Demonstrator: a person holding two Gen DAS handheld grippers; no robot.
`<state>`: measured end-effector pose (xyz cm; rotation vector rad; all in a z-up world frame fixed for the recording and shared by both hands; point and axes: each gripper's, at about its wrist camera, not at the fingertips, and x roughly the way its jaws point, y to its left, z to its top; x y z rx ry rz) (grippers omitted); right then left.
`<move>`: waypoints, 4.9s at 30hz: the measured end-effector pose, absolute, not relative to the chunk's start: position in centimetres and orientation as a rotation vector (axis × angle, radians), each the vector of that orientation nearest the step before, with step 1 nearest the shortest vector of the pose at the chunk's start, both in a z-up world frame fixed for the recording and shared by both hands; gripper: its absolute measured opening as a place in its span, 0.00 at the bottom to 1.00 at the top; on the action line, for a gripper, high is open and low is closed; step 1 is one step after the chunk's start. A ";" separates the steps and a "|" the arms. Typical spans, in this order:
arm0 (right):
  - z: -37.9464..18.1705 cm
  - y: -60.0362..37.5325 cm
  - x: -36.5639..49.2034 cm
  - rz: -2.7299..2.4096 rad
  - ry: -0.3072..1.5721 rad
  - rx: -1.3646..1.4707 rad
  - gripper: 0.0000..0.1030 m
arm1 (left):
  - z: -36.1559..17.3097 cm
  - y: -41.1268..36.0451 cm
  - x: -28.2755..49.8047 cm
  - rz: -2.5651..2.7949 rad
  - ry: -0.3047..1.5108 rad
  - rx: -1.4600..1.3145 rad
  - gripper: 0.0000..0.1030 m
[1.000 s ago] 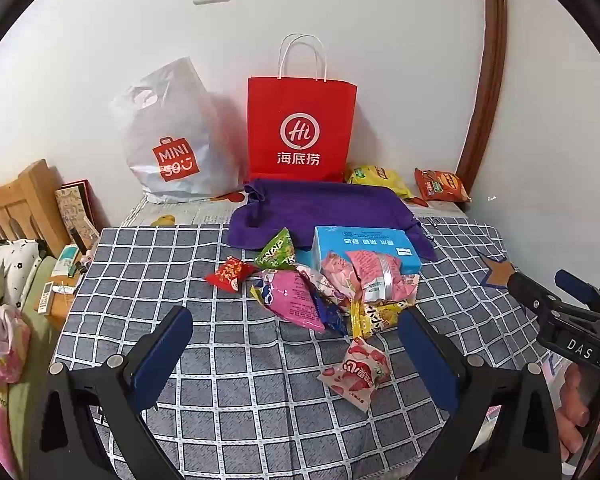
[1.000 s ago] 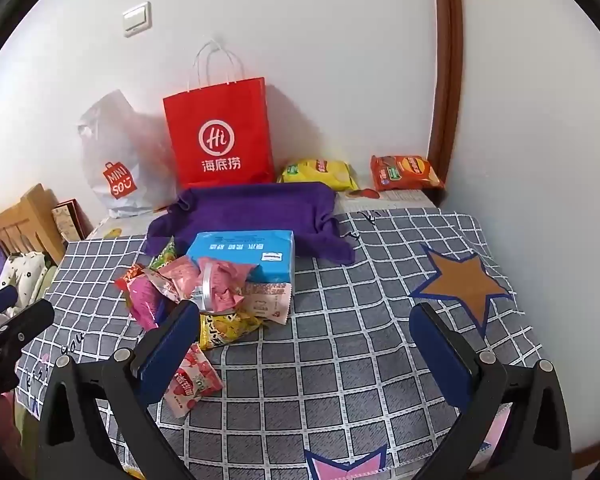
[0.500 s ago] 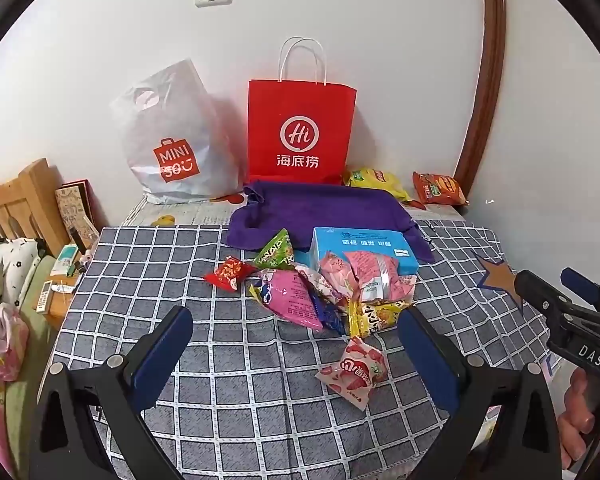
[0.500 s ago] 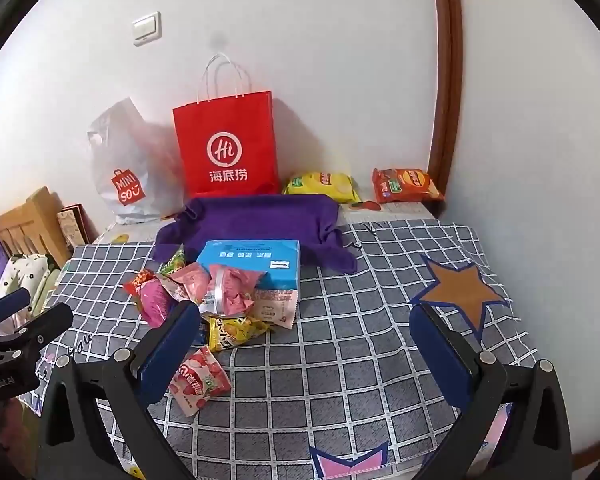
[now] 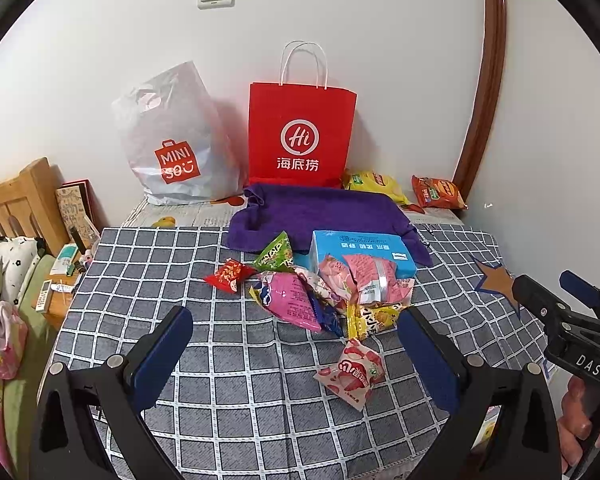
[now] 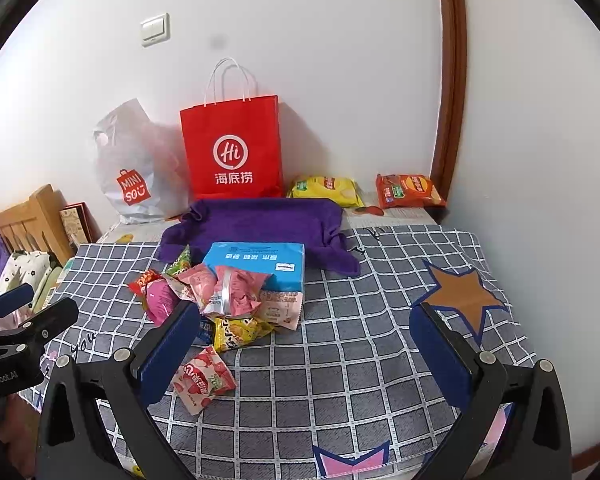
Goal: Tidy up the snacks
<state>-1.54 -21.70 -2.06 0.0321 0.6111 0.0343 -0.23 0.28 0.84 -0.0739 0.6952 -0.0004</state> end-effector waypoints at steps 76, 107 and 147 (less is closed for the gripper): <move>-3.0 -20.6 -2.0 0.065 0.568 0.006 1.00 | -0.5 -0.7 -0.3 -0.050 0.695 -0.067 1.00; -12.1 -18.9 7.3 0.148 0.746 0.020 0.96 | -9.9 6.0 8.3 0.087 0.931 -0.170 0.99; -11.5 -20.3 9.8 0.158 0.768 0.063 0.45 | -10.6 4.9 12.5 -0.041 0.934 -0.180 0.97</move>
